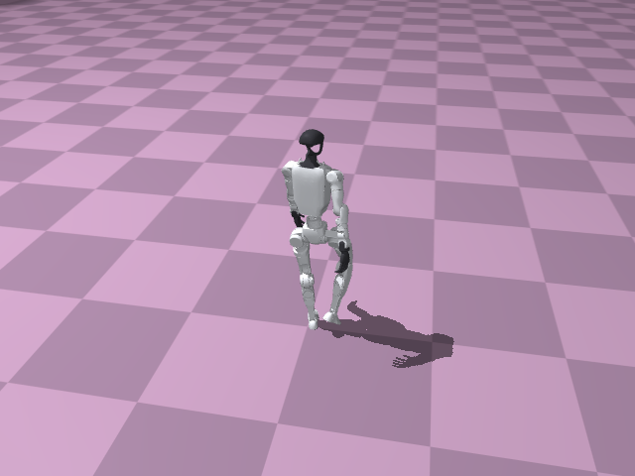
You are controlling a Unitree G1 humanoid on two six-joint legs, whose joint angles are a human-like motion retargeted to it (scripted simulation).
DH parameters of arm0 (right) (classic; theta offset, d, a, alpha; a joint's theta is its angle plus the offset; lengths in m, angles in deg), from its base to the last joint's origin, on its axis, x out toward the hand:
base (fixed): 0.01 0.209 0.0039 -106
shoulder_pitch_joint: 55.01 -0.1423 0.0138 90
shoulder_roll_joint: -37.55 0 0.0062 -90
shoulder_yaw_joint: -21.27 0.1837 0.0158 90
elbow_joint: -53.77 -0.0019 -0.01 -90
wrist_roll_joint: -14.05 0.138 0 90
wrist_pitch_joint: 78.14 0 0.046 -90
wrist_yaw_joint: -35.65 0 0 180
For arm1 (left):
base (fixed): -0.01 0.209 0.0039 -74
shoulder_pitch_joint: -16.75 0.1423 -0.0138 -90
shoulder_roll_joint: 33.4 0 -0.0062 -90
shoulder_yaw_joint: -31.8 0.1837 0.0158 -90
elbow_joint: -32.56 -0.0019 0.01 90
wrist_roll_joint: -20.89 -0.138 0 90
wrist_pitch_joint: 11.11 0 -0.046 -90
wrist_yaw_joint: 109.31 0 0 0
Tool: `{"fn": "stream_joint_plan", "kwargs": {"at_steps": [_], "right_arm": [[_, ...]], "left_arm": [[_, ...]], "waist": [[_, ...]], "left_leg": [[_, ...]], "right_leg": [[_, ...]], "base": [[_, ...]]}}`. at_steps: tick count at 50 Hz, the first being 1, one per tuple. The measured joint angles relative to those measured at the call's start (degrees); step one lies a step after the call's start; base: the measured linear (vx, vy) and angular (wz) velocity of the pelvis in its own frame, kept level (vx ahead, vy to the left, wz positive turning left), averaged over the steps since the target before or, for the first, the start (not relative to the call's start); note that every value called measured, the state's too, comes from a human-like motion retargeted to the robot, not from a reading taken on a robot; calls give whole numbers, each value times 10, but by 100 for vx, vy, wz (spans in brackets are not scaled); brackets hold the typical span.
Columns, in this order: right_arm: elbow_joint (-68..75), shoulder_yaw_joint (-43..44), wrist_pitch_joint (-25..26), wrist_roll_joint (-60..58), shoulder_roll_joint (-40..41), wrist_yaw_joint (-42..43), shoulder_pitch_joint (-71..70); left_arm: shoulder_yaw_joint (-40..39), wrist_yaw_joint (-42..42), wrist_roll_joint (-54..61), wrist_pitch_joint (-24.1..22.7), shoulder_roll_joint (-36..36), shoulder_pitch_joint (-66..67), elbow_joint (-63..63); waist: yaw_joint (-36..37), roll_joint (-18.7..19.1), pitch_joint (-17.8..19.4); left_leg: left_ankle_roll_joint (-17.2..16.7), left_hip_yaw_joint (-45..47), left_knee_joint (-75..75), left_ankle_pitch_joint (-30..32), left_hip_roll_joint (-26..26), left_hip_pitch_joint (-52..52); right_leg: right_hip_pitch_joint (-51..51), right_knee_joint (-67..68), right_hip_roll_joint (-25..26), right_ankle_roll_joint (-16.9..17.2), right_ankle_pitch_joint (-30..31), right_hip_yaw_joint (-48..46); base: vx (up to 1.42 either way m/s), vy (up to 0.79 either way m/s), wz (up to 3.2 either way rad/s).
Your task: In place motions
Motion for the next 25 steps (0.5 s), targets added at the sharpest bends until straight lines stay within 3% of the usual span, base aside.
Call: {"fn": "stream_joint_plan", "kwargs": {"at_steps": [3, 5, 9, 13, 18, 23, 25], "right_arm": [[11, -23, 55, -49, -10, -14, -3], [20, -23, 80, -79, -15, -13, -2], [7, -23, 61, -103, -13, -33, 5], [-6, -31, 54, -98, -5, -19, -9], [-16, -47, 51, -76, 6, -30, -30], [-2, -80, 54, -50, 19, -11, -60], [6, -94, 54, -36, 29, 7, -76]], "left_arm": [[-21, -22, 2, -3, 15, -21, 70], [-42, -15, -8, -15, 9, -16, 99], [-24, 8, 23, -44, -1, -1, 130], [-29, -9, 13, -31, 2, 23, 105], [-30, -7, -39, -10, -4, 68, 32], [-30, 13, -81, -12, -28, 159, -24], [-32, 28, -86, -20, -39, 205, -36]], "waist": [[-51, -8, 2], [-80, 1, -11], [-90, 26, -27], [-96, 28, -31], [-62, 15, -28], [-33, 6, -45], [-36, 0, -49]], "left_leg": [[5, 5, -3, 2, -9, -10], [5, -7, -2, 4, -6, -25], [3, -19, 2, 4, 15, -53], [5, -11, -2, 4, 14, -54], [1, 19, -7, -3, 7, -20], [-7, 36, 14, -32, 2, 7], [-3, 10, 50, -46, -8, 5]], "right_leg": [[-96, 127, -63, -46, -65, -25], [-152, 166, -62, -44, -86, -16], [-237, 206, -29, -15, -107, 2], [-250, 224, -35, -23, -119, -6], [-130, 125, -12, -20, -116, 1], [90, -172, 44, -19, -94, 4], [184, -320, 68, -12, -178, 13]], "base": [[-4, 10, 16], [-2, 5, 48], [0, 1, 7], [3, 0, -13], [10, 0, -44], [23, -4, -3], [22, -7, 72]]}}
